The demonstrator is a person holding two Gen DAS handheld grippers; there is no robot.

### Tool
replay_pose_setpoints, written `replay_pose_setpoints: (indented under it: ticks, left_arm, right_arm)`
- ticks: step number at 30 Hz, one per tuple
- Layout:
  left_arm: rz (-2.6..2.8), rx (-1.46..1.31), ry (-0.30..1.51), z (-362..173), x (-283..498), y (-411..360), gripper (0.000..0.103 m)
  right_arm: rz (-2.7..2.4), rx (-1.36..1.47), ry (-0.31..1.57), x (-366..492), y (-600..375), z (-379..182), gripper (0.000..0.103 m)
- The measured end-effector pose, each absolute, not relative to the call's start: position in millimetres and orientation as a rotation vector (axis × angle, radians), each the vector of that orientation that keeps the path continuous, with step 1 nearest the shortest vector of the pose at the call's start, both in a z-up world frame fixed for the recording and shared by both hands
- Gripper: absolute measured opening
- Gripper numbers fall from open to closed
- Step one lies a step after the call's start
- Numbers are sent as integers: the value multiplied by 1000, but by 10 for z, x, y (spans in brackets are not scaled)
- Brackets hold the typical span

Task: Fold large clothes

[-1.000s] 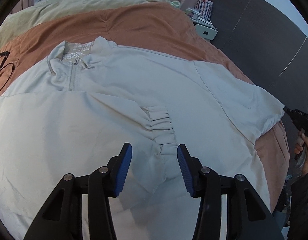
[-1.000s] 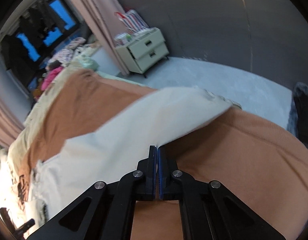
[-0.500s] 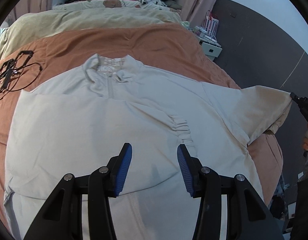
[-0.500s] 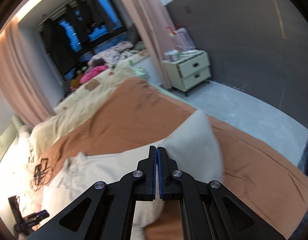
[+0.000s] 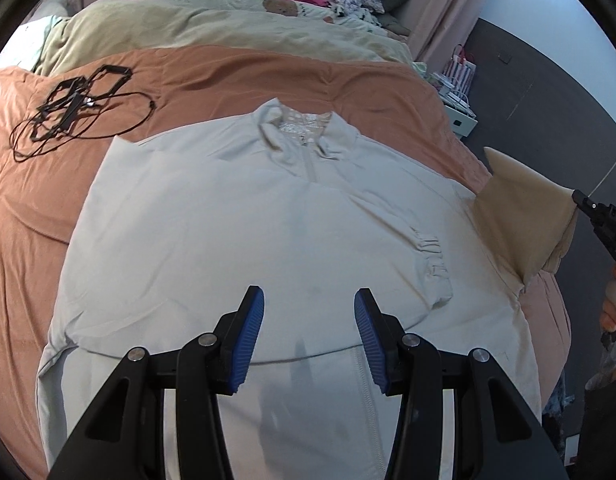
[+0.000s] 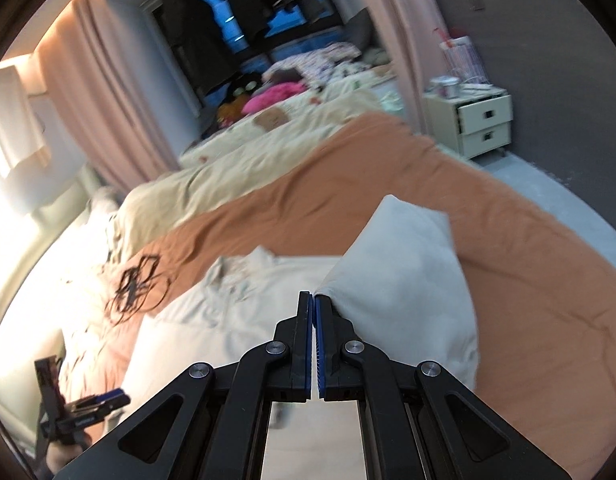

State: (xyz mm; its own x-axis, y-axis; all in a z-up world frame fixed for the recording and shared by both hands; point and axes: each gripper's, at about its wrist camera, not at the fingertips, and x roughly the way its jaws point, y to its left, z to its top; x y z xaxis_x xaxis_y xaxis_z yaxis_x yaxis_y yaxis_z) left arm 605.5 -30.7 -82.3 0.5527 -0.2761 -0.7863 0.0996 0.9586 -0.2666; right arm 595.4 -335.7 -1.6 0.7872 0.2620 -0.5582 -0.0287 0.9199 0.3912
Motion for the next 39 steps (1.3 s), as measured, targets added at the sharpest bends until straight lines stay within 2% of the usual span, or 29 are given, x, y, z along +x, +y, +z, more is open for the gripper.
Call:
replay_pose_setpoints:
  ticks: [6, 8, 10, 11, 12, 13, 15, 24, 28, 35, 36, 37, 39]
  left_arm:
    - [-201, -223, 979, -991, 6001, -75, 48]
    - [-199, -216, 994, -1036, 5985, -27, 48]
    - [-202, -209, 1003, -1051, 5963, -6, 48]
    - [-202, -215, 1004, -1057, 5946, 10, 50]
    - [-198, -227, 1006, -1065, 5929, 35, 61]
    - [-193, -235, 1001, -1068, 5910, 52, 76]
    - [-188, -242, 976, -1057, 5863, 81, 85]
    - [-171, -261, 951, -1171, 5838, 151, 85]
    - [-189, -247, 963, -1218, 5836, 175, 85]
    - [-151, -299, 959, -1291, 5835, 397, 85]
    - [-151, -307, 959, -1295, 5840, 411, 85]
    - [-152, -312, 956, -1297, 5839, 421, 85]
    - [-154, -310, 952, -1292, 5840, 425, 85]
  right_arm:
    - [220, 388, 726, 6109, -2725, -406, 3]
    - [227, 390, 780, 6157, -2520, -624, 6]
    - [247, 404, 841, 6162, -2396, -822, 21]
    - [263, 416, 859, 6146, -2361, -898, 46]
    - [263, 426, 867, 6112, -2333, -969, 66]
    - [261, 430, 862, 6068, -2329, -1003, 71]
    - [265, 443, 865, 5967, -2379, -1055, 71]
    - [34, 529, 842, 5727, -3331, -962, 71]
    - [-28, 571, 885, 5884, -3607, -1132, 71]
    - [-100, 512, 1007, 6223, -3550, -1622, 71]
    - [-110, 505, 1025, 6265, -3514, -1676, 69]
    - [-109, 502, 1033, 6293, -3487, -1700, 53]
    - [-74, 502, 1037, 6316, -3444, -1686, 35]
